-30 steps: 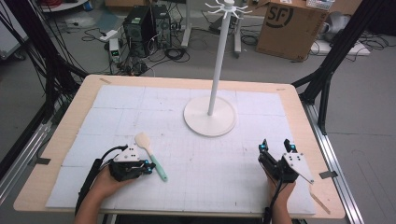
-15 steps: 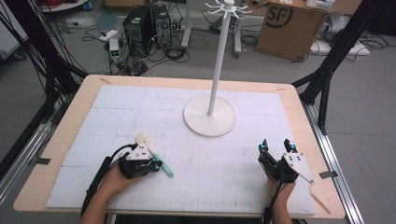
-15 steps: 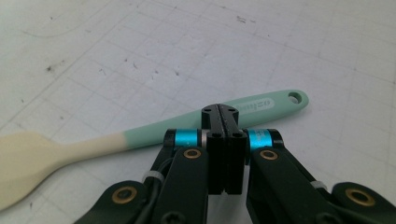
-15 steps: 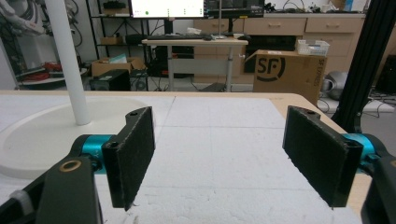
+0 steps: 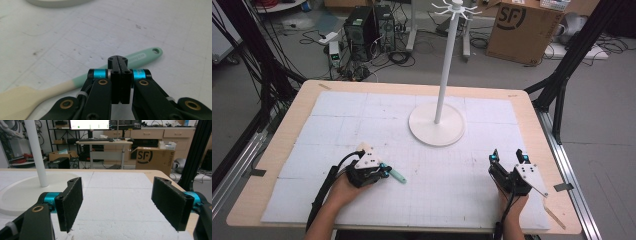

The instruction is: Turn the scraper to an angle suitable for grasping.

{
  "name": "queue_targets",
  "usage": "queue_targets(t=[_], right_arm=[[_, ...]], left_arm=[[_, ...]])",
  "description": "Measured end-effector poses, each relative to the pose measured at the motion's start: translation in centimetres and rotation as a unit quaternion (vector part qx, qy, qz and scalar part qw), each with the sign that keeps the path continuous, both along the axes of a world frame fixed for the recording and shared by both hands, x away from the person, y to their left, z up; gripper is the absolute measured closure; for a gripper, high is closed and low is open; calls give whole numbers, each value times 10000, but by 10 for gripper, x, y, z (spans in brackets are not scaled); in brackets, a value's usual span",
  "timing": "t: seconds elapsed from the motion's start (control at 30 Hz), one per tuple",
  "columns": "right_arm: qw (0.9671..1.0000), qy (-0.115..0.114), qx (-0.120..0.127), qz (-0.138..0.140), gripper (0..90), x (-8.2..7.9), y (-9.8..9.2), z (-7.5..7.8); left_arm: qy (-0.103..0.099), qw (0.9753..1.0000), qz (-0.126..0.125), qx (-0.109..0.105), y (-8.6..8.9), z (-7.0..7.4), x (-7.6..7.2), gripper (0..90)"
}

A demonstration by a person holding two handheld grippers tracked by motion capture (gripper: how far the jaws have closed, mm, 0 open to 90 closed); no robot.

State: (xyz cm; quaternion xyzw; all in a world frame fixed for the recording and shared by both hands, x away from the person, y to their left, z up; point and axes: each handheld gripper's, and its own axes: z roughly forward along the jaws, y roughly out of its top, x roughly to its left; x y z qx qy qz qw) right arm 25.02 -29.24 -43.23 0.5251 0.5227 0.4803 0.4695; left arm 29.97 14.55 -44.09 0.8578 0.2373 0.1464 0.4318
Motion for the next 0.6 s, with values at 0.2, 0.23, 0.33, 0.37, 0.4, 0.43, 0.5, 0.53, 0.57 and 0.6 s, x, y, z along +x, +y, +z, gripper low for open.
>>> queue_targets(t=[0.2, 0.23, 0.33, 0.37, 0.4, 0.43, 0.5, 0.53, 0.57, 0.6], right_arm=[[10000, 13, -17, 8, 243, 0, 0, 0], [10000, 20, -15, 3, 243, 0, 0, 0], [10000, 8, -22, -10, 243, 0, 0, 0], [10000, 13, -33, -6, 243, 0, 0, 0], [10000, 4, -38, -5, 243, 0, 0, 0], [10000, 7, -36, -6, 244, 0, 0, 0], [10000, 11, -17, 3, 245, 0, 0, 0], [10000, 5, -26, 7, 245, 0, 0, 0], [10000, 3, -32, 9, 245, 0, 0, 0], [10000, 7, -34, 14, 245, 0, 0, 0]], left_arm=[[40, 9974, 652, -304, 15, 4, 11, 898], [66, 9970, 721, -283, 16, 3, 14, 898], [145, 9953, 933, -225, 18, -1, 21, 898], [165, 9945, 1001, -241, 18, -2, 23, 898], [162, 9942, 1034, -252, 19, -1, 25, 898], [145, 9934, 1103, -292, 20, 0, 27, 898], [206, 9916, 1214, -401, 21, 1, 31, 898], [263, 9909, 1257, -405, 22, 0, 33, 898], [306, 9900, 1316, -402, 22, 0, 34, 898], [364, 9895, 1351, -374, 23, -1, 36, 898]])
